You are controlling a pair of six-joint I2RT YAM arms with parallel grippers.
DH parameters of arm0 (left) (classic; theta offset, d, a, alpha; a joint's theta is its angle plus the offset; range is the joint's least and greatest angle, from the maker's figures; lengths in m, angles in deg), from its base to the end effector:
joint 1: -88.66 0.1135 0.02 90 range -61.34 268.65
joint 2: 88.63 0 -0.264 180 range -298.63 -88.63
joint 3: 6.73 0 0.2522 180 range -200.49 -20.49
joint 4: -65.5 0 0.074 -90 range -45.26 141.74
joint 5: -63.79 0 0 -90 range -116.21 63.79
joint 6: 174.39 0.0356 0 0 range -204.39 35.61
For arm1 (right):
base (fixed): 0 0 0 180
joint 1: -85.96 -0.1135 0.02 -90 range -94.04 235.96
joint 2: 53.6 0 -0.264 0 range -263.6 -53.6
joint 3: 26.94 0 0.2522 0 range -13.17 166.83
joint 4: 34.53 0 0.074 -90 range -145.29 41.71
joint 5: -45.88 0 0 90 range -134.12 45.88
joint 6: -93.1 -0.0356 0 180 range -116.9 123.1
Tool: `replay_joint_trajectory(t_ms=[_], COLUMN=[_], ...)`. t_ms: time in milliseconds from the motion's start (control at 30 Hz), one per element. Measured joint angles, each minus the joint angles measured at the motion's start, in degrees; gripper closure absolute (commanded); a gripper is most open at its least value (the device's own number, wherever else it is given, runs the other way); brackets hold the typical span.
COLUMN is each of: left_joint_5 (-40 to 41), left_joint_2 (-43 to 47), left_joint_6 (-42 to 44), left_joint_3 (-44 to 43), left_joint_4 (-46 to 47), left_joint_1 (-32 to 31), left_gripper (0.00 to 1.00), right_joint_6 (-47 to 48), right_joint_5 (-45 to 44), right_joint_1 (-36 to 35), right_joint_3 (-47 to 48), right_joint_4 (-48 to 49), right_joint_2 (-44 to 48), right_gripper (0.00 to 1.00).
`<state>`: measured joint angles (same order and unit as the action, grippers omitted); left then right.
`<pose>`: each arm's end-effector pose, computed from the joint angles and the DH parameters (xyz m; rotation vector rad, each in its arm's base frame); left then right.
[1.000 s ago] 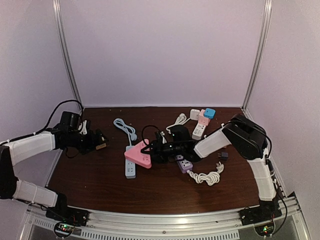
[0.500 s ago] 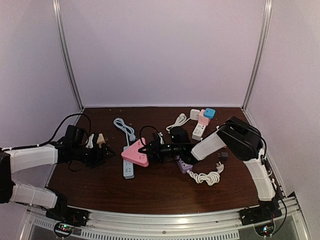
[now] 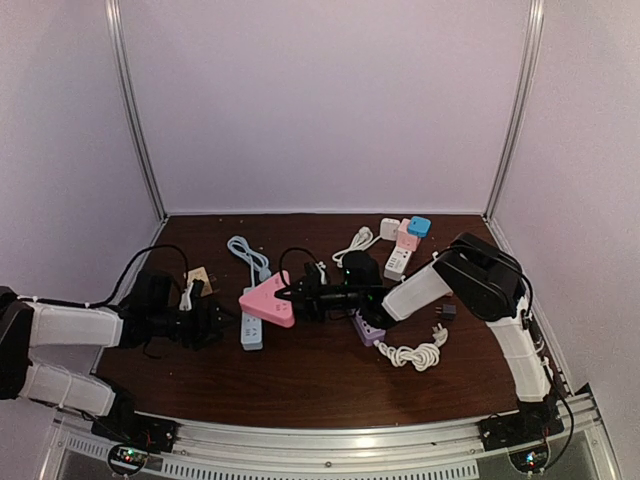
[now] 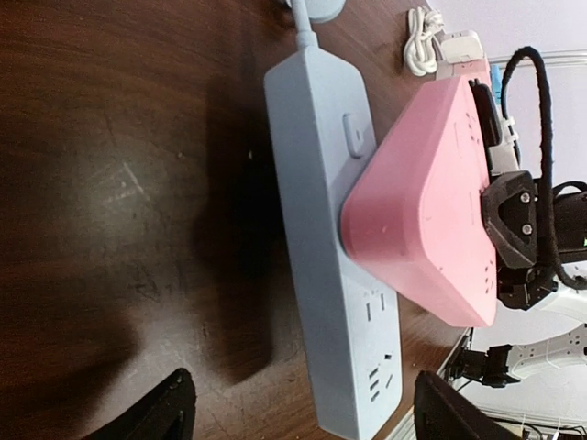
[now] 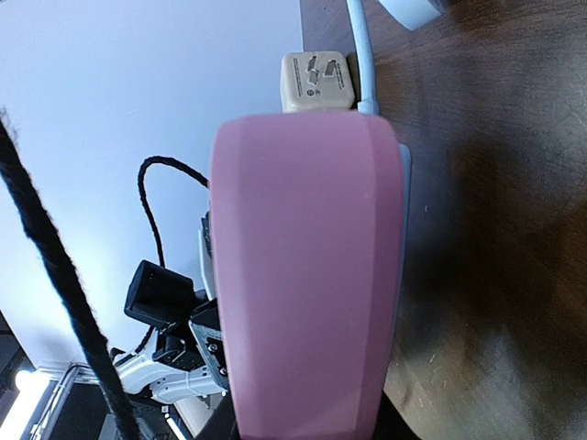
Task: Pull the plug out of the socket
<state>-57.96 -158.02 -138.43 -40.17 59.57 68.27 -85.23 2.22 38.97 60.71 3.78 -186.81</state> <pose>0.1893 -0.0903 0.1429 -0.4211 2.4924 -1.2451 0.3053 0.3650 0.1134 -0.0006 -2.2561 -2.0634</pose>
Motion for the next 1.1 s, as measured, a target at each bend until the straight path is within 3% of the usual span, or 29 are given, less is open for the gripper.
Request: replay_joint_trajectory(t_ms=[200, 367, 467, 633, 933, 1100], left_joint_5=[-0.85, -1.07, -0.96, -0.07, 1.60, 2.10], left_joint_2=[-5.49, -11.19, -13.97, -16.72, -17.31, -17.90], left_joint_6=[-6.16, -12.70, -17.33, -24.13, -31.95, -34.73], left_joint_3=[2.91, 5.09, 6.60, 7.96, 9.94, 10.95], left_joint_4=[12.00, 23.34, 32.02, 42.53, 52.22, 55.93], left_joint_1=[-3.74, -6.51, -7.52, -8.55, -8.92, -8.98], left_gripper=[0.16, 0.25, 0.34, 0.58, 0.99, 1.00], right_joint_6=[-1.79, -2.78, -3.50, -4.70, -7.23, -8.20], right_joint_5=[0.07, 0.07, 0.07, 0.02, 0.11, 0.07], right_joint_1=[0.00, 0.00, 0.00, 0.00, 0.17, 0.17], right_joint_3=[0.13, 0.13, 0.13, 0.13, 0.13, 0.13], right_joint_4=[1.79, 2.64, 3.10, 4.33, 8.26, 9.38], right_joint_2=[0.00, 0.00, 0.00, 0.00, 0.00, 0.00], right_gripper=[0.94, 0.94, 0.94, 0.94, 0.95, 0.96])
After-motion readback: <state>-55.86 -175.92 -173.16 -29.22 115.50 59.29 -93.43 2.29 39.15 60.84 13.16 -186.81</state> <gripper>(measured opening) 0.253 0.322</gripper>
